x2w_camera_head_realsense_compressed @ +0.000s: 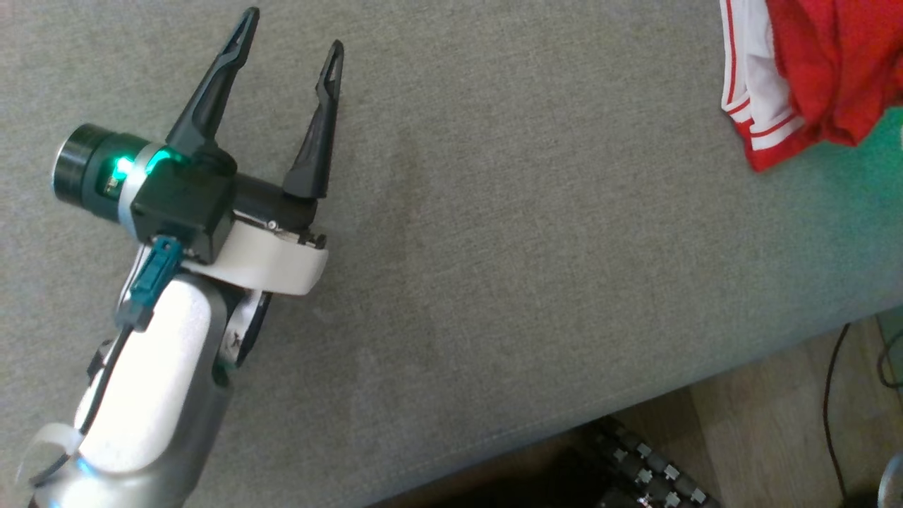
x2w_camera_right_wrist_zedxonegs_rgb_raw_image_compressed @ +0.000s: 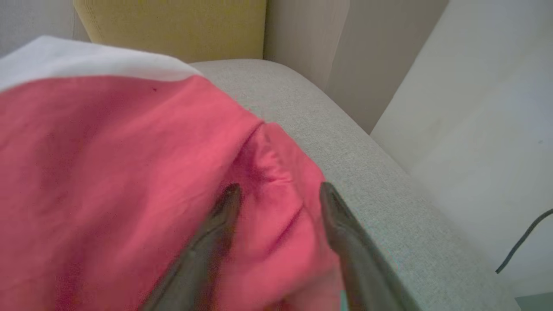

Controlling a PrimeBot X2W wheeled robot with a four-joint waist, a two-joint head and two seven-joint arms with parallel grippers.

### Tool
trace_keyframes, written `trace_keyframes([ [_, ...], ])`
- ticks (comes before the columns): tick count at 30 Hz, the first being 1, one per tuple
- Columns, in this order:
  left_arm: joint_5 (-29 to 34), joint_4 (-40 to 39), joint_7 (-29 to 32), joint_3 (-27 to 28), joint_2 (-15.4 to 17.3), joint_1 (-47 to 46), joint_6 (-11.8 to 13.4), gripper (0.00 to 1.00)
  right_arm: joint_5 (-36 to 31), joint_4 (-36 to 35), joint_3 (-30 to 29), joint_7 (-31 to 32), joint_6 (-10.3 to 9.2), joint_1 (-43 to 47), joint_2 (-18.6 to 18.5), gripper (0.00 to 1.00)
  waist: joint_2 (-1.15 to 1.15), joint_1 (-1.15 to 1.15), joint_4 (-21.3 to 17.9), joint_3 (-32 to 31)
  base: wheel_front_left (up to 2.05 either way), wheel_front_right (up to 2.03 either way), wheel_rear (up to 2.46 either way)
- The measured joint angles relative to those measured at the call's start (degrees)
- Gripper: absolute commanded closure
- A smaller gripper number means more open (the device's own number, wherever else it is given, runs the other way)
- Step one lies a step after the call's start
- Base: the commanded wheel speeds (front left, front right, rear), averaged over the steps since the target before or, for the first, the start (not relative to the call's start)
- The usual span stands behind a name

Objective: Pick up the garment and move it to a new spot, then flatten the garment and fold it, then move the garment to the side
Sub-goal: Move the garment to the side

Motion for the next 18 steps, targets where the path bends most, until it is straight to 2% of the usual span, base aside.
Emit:
trace_keyframes([
  [4,-0.1,1.1,-0.5,-0.2,-0.1,0.0,0.0,0.0,-0.7,-0.1,-1.7,-1.8,0.0,1.3,0.0,0.0,0.0,-0.01,0.5,-1.3,0.0,0.0,0.0],
  [8,-1.2,2.2,-1.5,-0.3,-0.6,0.5,0.5,0.0,-1.5,-2.7,-3.3,-4.9,0.0,7.1,0.8,0.0,0.0,-0.01,1.4,-3.5,0.0,0.0,0.0],
  [14,-3.2,4.1,-2.6,0.1,-1.9,4.3,2.4,0.0,-2.1,-12.5,-2.7,-8.3,0.0,17.6,5.9,0.0,0.0,-0.01,3.4,-7.9,0.0,0.0,0.0],
  [18,-4.9,5.6,-3.6,0.5,-2.7,7.4,3.7,0.0,-2.4,-20.9,-0.3,-8.8,0.0,23.9,9.2,0.0,0.0,-0.01,5.5,-10.9,0.0,0.0,0.0],
])
